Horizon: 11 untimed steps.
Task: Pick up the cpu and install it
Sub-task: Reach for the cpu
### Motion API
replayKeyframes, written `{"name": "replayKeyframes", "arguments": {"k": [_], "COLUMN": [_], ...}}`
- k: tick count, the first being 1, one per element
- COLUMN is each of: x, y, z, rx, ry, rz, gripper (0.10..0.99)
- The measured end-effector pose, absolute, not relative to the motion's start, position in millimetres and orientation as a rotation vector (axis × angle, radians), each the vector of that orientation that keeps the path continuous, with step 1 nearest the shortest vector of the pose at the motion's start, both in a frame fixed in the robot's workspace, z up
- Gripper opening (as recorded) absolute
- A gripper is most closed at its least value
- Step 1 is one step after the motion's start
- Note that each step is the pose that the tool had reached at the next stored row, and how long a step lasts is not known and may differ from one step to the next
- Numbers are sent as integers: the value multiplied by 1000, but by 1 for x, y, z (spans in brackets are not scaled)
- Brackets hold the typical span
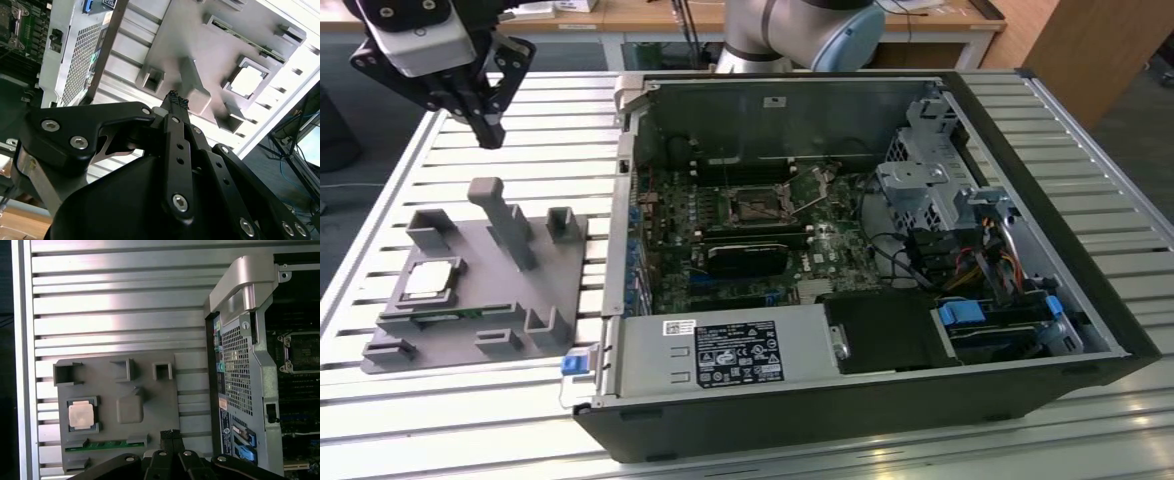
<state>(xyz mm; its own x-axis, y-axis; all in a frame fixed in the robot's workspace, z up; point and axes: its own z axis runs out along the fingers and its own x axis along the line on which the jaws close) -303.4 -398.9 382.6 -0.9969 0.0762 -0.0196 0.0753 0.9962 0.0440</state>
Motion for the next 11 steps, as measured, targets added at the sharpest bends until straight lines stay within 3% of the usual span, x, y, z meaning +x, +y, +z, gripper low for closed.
{"name": "replayKeyframes", "arguments": {"k": [11], "x": [-315], "y": [-399], "z": [381], "rx": [118], "ry": [3118], "rz": [67], "gripper": [106]}}
